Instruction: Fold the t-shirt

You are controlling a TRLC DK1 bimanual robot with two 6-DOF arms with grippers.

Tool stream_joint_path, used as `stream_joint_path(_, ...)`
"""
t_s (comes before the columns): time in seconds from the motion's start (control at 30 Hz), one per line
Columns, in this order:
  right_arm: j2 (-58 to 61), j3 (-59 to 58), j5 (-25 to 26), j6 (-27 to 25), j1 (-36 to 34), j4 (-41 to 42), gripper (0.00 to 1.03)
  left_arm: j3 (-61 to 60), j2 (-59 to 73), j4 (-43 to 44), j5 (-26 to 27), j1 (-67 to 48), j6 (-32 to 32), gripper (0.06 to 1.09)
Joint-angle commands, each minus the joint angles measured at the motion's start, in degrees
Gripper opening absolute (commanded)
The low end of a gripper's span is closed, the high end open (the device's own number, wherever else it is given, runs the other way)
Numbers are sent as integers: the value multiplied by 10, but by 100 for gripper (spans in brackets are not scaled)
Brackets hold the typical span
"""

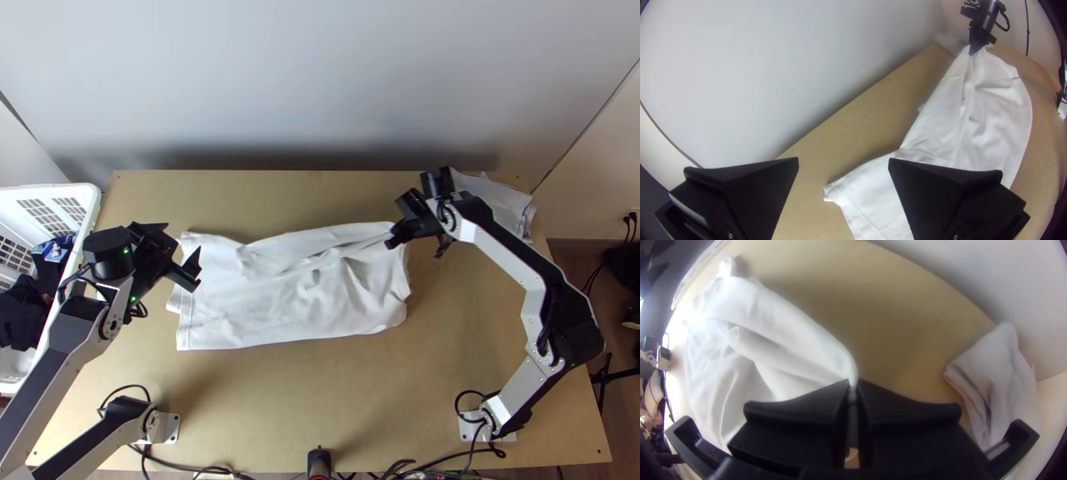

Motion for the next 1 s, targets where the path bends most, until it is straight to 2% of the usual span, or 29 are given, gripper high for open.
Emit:
stream_joint_path(0.0,5,-25,53,5,-59,5,3,0,-5,-3,0,0,7,104)
stream_joint_path(0.1,11,-31,80,17,-91,6,3,-2,-4,-4,1,0,7,104)
stream_joint_path(0.43,12,-36,82,94,-158,22,3,-31,3,1,3,-4,10,104)
stream_joint_path(0.77,-19,-55,82,103,-142,36,3,-56,18,21,3,-3,16,104)
stream_joint_path(0.8,-22,-54,82,104,-139,35,12,-65,29,25,4,-2,14,104)
stream_joint_path(0.83,-24,-55,81,104,-137,35,34,-70,46,25,6,-2,5,104)
stream_joint_path(0.9,-30,-56,81,107,-134,35,96,-65,85,-4,30,-3,-19,104)
stream_joint_path(0.97,-39,-56,81,107,-131,34,99,-56,114,-39,81,-4,-40,104)
